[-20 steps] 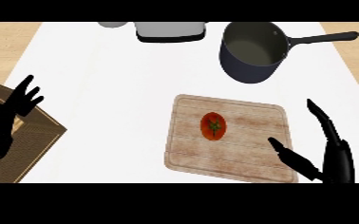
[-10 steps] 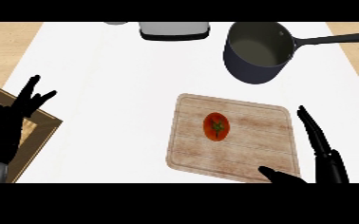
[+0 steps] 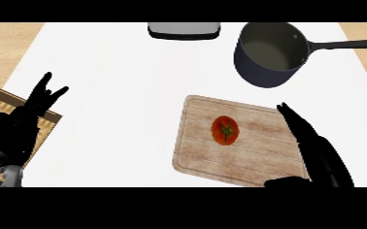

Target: Pick the tomato from the cutting board and place it in the pot

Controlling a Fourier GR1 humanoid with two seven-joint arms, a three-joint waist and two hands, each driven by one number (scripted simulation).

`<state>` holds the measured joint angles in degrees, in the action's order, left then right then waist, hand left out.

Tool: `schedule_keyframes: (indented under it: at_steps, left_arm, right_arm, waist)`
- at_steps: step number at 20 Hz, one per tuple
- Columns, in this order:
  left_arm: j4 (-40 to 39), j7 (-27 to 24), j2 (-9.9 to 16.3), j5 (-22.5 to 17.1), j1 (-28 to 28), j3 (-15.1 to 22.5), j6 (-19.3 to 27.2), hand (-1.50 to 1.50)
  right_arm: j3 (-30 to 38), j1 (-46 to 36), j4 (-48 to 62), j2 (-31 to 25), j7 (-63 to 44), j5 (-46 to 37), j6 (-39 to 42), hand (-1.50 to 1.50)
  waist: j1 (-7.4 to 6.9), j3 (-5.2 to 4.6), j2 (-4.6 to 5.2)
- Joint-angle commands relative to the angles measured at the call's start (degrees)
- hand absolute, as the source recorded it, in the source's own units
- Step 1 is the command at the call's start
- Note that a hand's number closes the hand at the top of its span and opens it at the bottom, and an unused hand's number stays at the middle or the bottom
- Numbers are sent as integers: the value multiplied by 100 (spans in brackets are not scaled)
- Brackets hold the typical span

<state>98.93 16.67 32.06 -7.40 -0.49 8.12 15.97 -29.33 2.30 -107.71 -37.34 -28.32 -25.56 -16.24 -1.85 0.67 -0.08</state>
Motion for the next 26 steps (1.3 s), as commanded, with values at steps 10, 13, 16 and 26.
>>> schedule_keyframes:
  at_steps: [10, 13, 16, 26]
  left_arm:
    - [-1012, -718, -394, 116, 13, -119, -150, 0]
    - [-1050, -891, -246, 36, 171, -365, -284, 0]
    - [-1037, -951, -355, 47, 290, -305, -323, 0]
    - [-1157, -879, -445, 165, 46, -478, -372, 0]
  right_arm:
    - [-650, -2439, 488, 1401, -3037, 353, 2356, -150]
    - [-796, -2253, 607, 1382, -3117, 153, 2424, -150]
    - [-738, -2551, 1047, 1783, -3296, 95, 2433, -150]
    - [-682, -2836, 1948, 2304, -3272, -99, 2649, -150]
  waist:
    - [97, -77, 37]
    - [135, -75, 19]
    - [104, -74, 22]
    - [145, -71, 19]
